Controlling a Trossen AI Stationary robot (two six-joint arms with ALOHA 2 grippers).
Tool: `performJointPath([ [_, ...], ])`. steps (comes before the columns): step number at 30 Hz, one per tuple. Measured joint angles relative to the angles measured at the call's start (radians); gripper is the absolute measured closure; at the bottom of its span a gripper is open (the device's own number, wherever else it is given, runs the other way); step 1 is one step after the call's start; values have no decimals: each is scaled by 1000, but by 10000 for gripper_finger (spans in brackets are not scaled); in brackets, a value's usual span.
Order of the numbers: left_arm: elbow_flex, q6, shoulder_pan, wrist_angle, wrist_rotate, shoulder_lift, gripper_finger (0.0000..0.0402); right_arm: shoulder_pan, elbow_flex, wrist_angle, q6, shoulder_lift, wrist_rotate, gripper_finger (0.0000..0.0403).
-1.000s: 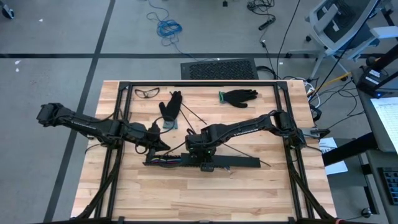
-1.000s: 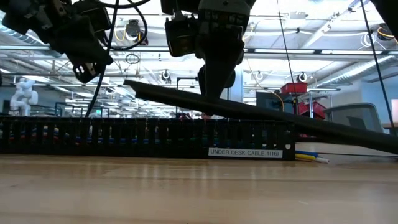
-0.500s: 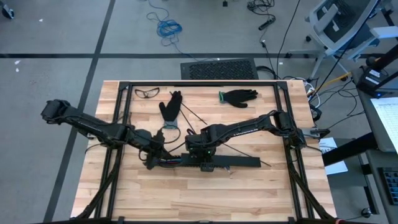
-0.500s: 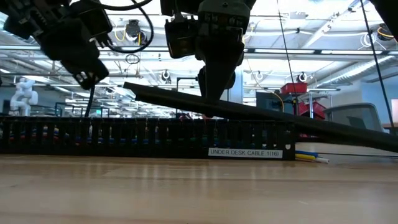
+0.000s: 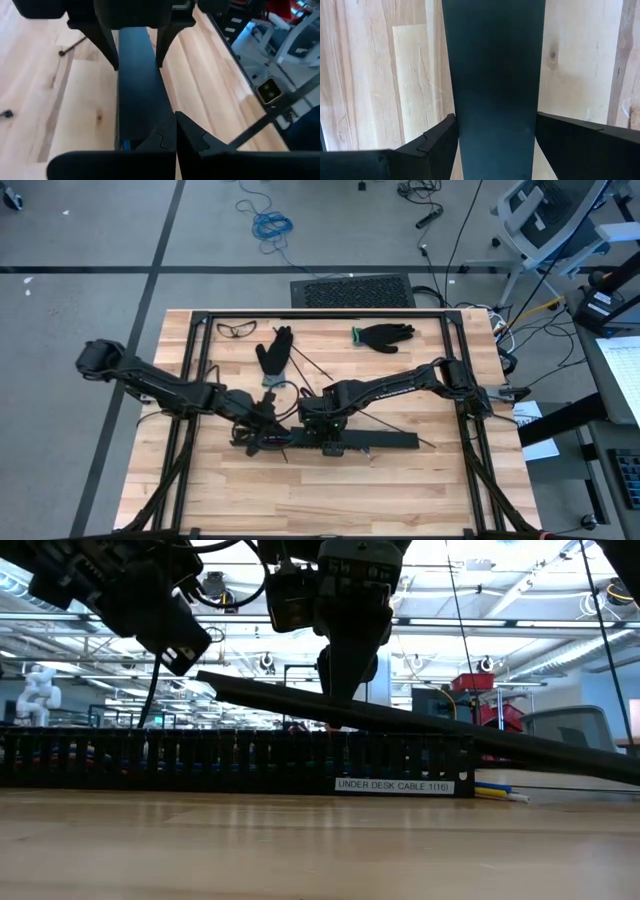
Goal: Ziptie cables
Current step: Insert the black cover of the black cable duct
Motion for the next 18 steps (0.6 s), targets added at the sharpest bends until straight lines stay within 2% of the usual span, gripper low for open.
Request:
performJointPath([
  [12, 0, 6, 13, 203, -13, 182, 402, 3, 0, 8, 1, 0, 0, 163],
  [18, 0, 5, 13, 229, -11, 198, 402, 3, 0, 10, 8, 0, -1, 163],
])
